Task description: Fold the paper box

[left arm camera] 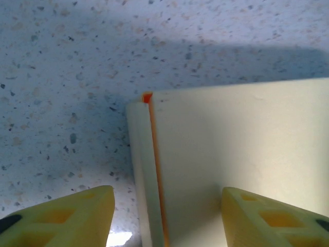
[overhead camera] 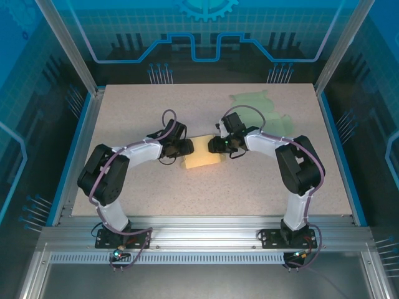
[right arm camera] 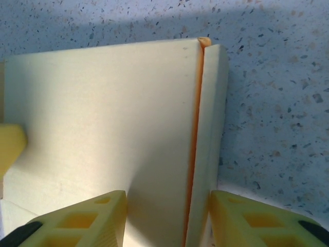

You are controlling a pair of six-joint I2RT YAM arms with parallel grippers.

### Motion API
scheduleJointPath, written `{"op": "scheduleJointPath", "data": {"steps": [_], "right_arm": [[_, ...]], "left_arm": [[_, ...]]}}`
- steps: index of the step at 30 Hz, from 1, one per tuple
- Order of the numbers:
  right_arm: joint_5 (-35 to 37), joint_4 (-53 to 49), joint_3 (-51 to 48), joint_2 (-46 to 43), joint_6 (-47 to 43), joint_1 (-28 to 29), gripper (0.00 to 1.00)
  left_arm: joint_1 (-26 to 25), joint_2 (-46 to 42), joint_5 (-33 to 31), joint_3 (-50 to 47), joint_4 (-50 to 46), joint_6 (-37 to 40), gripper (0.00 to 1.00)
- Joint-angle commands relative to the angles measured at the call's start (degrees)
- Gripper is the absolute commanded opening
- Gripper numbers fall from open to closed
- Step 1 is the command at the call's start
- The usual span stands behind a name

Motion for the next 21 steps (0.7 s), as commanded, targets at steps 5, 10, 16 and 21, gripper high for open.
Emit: {"op": "scheduleJointPath", "data": {"steps": [5, 10, 16, 21], "right_arm": [[-3.2, 1.2, -1.8, 0.7, 0.4, -1.2, 0.54], [-9.2, 5.4, -3.3, 0.8, 2.5, -3.4, 0.60], [-17.8, 12.4, -4.0, 2.5, 6.5, -5.1, 0.65], [-23.4, 17.8, -3.1, 5.4, 9.9, -6.2, 0.67]], "left_arm": [[3.8, 1.3, 1.9, -0.1, -0.4, -1.5, 0.40], [7.5, 1.8, 7.3, -3.2, 2.7, -3.5, 0.29], [10.9, 2.7, 12.5, -5.7, 6.1, -3.9, 0.19], [13.0, 4.2, 15.4, -5.7, 7.4, -3.7, 0.17]]}}
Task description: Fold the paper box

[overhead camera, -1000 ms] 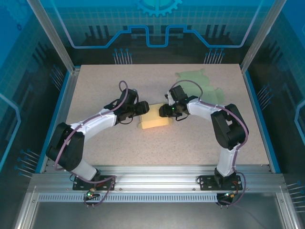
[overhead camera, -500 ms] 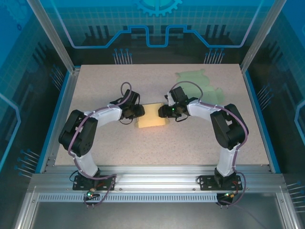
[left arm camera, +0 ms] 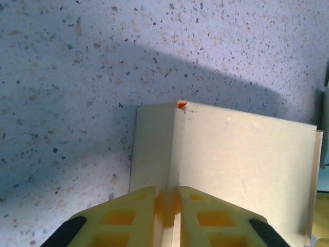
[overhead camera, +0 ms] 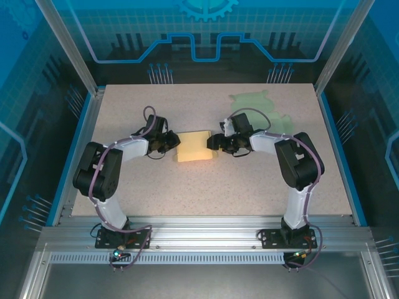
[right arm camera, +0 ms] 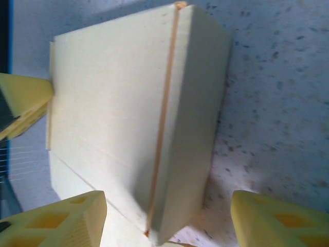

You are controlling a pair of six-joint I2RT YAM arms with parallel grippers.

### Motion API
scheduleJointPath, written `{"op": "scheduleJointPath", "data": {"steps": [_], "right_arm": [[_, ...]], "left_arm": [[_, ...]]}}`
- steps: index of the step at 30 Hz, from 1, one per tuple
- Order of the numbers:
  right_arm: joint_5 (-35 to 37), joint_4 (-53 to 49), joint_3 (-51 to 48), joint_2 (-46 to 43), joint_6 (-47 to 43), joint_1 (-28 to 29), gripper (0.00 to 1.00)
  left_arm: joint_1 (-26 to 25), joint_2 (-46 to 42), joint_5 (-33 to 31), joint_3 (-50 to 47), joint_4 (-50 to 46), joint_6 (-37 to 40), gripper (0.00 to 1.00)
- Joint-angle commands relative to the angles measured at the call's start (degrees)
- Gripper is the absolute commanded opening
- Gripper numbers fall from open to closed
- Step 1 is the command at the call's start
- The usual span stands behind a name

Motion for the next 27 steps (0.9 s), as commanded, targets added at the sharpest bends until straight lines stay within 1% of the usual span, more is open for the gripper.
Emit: {"op": "scheduleJointPath", "data": {"steps": [1, 6, 9, 14, 17, 23, 27], "right_arm": [[-6.2, 5.6, 0.6, 2.5, 3.5, -1.2, 0.67], [-7.3, 7.1, 1.8, 4.7, 4.5, -1.8, 0.68], [-9.1, 8.5, 2.5, 6.1, 5.4, -1.9, 0.69], [-10.8, 10.3, 3.9, 8.2, 6.9, -2.2, 0.69], [-12.2, 11.3, 5.1, 9.4, 7.4, -2.8, 0.69], [-15.1, 11.9, 7.8, 11.4, 7.5, -3.4, 0.68], [-17.4, 14.4, 9.2, 13.2, 9.2, -3.4, 0.67]], "left_arm": [[1.8, 3.8, 1.9, -2.1, -3.1, -0.4, 0.17], [3.2, 5.7, 4.3, -1.7, -2.1, -0.5, 0.16], [3.8, 6.6, 5.1, -1.3, -1.9, -0.4, 0.14], [4.7, 7.3, 6.3, -0.8, -1.8, 0.4, 0.13], [5.5, 7.6, 6.9, -0.3, -2.3, 1.5, 0.10], [6.4, 7.9, 7.6, 1.4, -4.4, 4.1, 0.09], [6.4, 8.3, 7.6, 1.9, -4.7, 4.6, 0.10]]}}
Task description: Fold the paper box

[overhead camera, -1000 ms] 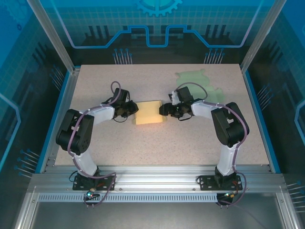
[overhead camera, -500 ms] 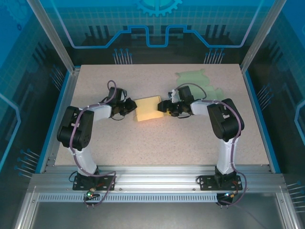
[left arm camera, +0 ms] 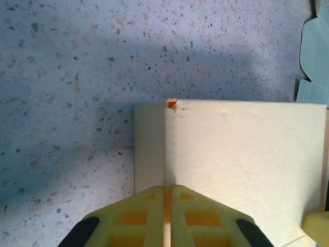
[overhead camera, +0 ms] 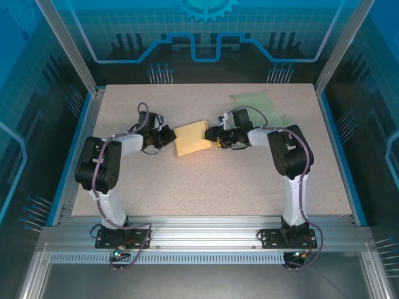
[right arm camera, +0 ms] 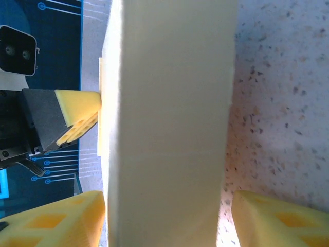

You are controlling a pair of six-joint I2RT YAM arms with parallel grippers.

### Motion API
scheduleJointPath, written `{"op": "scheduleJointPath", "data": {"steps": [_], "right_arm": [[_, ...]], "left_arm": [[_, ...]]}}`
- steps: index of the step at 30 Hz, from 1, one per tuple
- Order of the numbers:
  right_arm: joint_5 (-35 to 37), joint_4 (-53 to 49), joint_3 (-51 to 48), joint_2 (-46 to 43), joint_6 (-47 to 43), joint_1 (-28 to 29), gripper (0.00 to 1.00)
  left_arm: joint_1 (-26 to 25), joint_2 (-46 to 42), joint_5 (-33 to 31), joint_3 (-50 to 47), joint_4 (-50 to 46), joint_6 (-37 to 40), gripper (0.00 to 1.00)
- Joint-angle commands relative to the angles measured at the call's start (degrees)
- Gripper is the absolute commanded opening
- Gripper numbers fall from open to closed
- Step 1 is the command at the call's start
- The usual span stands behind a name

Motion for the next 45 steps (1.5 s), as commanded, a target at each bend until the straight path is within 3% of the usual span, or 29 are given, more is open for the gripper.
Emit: {"op": "scheduleJointPath", "data": {"steps": [1, 7, 14, 18, 22, 25, 31, 33, 35, 37, 39, 45], "right_arm": [[-2.9, 3.9, 2.1, 2.5, 1.2, -0.3, 0.66], [-3.3, 4.7, 2.8, 2.8, 1.9, -0.3, 0.52], [-3.6, 3.6, 1.7, 0.4, 5.1, -0.4, 0.42], [-3.7, -1.6, 1.6, -2.0, 5.6, -1.0, 0.39], [-5.0, -7.3, 1.5, -4.4, 6.8, -2.4, 0.35], [-7.1, -10.0, 0.7, -6.5, 7.9, -3.6, 0.35], [-9.0, -19.8, -0.7, -12.1, 5.6, -5.4, 0.40], [-9.3, -23.0, -0.9, -13.4, 4.4, -5.7, 0.41], [-9.6, -26.1, -0.9, -14.6, 3.4, -5.8, 0.42], [-9.9, -28.2, -0.9, -15.3, 2.7, -5.8, 0.42], [-9.9, -30.1, -0.9, -16.2, 2.0, -5.8, 0.42], [-9.7, -31.7, -1.6, -17.5, 1.6, -5.6, 0.42]], "left_arm": [[0.7, 3.7, -1.9, -0.8, -8.6, 2.3, 0.10], [0.7, 3.1, -1.0, -0.9, -8.1, 2.1, 0.14], [0.7, -3.5, 1.4, -2.6, -4.3, 1.4, 0.41], [0.7, -10.4, 1.1, -5.1, 0.0, 2.6, 0.64], [-1.7, -17.9, -3.3, -11.8, 10.4, 11.0, 0.77], [-6.2, -22.3, -8.1, -18.0, 20.8, 21.7, 0.98], [-19.4, -24.9, -12.7, -33.1, 51.4, 53.7, 0.99], [-22.6, -23.6, -16.0, -34.0, 53.9, 61.1, 0.99], [-25.8, -22.1, -21.4, -32.2, 49.6, 68.7, 0.99], [-28.3, -19.7, -27.9, -30.8, 48.5, 73.6, 0.99], [-29.0, -17.1, -32.5, -30.7, 53.7, 74.7, 0.99], [-29.0, -15.7, -33.7, -28.0, 50.9, 76.8, 0.95]]}}
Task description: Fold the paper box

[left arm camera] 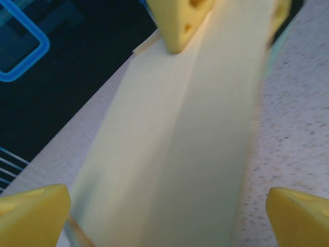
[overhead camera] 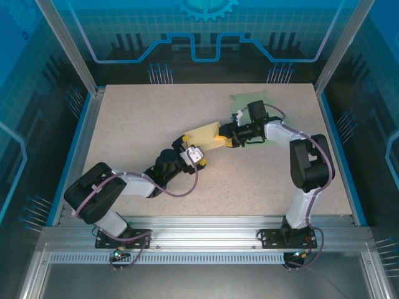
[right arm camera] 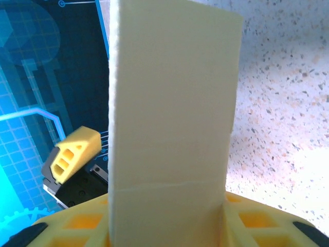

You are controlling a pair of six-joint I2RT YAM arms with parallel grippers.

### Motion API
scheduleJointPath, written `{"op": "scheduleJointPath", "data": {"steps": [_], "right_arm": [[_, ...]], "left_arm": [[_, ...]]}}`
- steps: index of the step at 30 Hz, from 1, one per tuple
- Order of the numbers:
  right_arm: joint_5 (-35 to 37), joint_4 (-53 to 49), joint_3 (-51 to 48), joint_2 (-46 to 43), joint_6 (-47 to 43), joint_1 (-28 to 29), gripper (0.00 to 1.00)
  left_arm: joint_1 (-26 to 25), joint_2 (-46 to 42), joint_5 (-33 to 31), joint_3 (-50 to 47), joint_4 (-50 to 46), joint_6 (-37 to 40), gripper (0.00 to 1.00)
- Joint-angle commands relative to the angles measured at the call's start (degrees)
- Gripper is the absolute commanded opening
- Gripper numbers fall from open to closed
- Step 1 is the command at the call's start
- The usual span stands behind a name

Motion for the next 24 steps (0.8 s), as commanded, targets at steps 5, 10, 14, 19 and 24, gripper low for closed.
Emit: {"op": "scheduleJointPath", "data": {"steps": [5, 10, 14, 19, 24], "right_arm": [[-1.8, -4.2, -1.3, -2.4, -1.7, -0.2, 0.43], [-1.3, -4.1, -1.5, -2.3, -2.0, -0.2, 0.46], [-1.0, -4.2, -1.4, -2.7, -2.4, -0.5, 0.54], [0.2, -4.4, -1.9, -5.1, -3.4, -1.6, 0.66], [0.7, -3.3, -3.8, -7.0, -2.9, -2.6, 0.67]], "left_arm": [[-0.1, 0.1, -5.2, 3.9, 0.2, 5.7, 0.77], [-0.1, -3.3, -3.6, 4.5, -7.1, 4.7, 0.61], [-0.1, -6.6, 0.3, 5.6, -15.8, 3.0, 0.54], [0.0, -9.0, 3.1, 6.7, -22.2, 1.1, 0.43], [0.2, -8.7, 4.0, 7.9, -25.1, 0.8, 0.29]]}}
